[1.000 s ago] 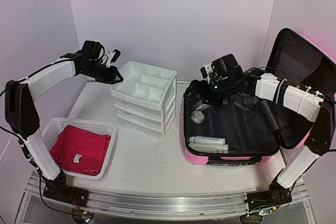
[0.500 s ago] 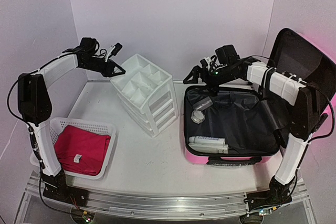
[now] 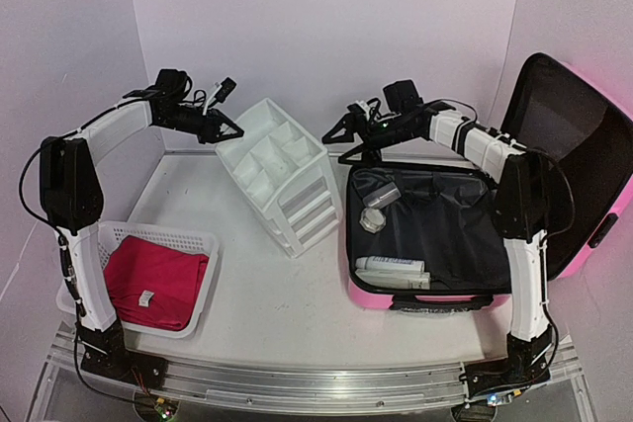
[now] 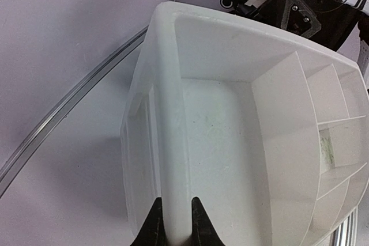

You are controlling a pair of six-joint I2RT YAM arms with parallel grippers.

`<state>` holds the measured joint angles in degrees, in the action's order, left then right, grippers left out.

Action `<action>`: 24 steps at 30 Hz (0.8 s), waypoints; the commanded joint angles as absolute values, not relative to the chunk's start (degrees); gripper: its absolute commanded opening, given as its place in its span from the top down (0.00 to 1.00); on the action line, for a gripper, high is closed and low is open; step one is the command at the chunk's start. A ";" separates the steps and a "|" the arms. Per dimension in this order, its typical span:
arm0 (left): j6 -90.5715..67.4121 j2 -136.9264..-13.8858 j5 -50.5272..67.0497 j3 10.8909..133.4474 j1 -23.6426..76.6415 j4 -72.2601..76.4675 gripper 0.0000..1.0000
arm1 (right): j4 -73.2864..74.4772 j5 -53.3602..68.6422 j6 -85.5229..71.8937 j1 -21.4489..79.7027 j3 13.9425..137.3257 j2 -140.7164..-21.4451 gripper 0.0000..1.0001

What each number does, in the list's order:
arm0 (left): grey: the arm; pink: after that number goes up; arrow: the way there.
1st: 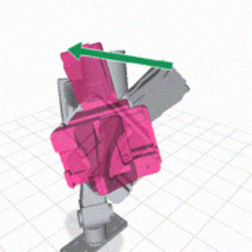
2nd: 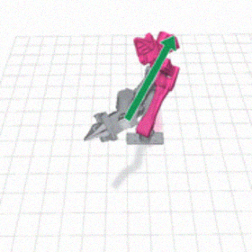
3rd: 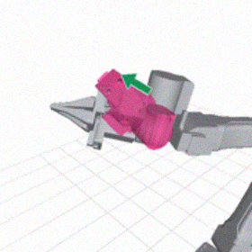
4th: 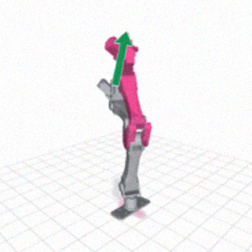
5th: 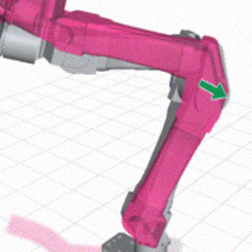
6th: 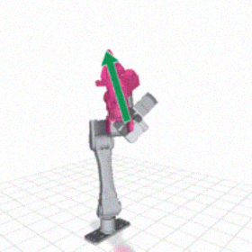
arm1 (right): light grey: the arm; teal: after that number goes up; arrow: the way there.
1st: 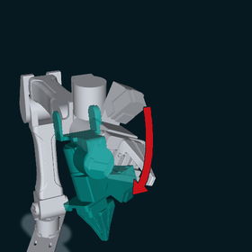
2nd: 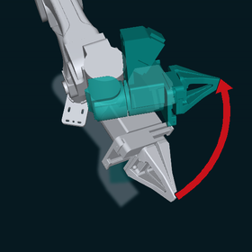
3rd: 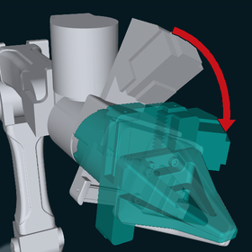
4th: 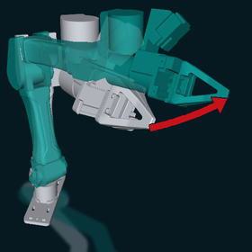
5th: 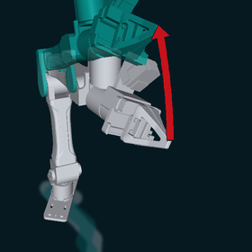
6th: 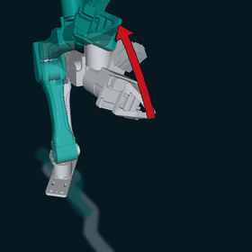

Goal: Open, take out, and arrange the luggage

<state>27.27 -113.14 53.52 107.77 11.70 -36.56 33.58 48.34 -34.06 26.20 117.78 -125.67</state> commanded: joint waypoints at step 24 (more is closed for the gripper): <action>27.82 -111.12 59.18 112.47 15.20 -32.26 1.00 | 25.84 54.43 -42.13 31.27 119.74 -132.27 0.20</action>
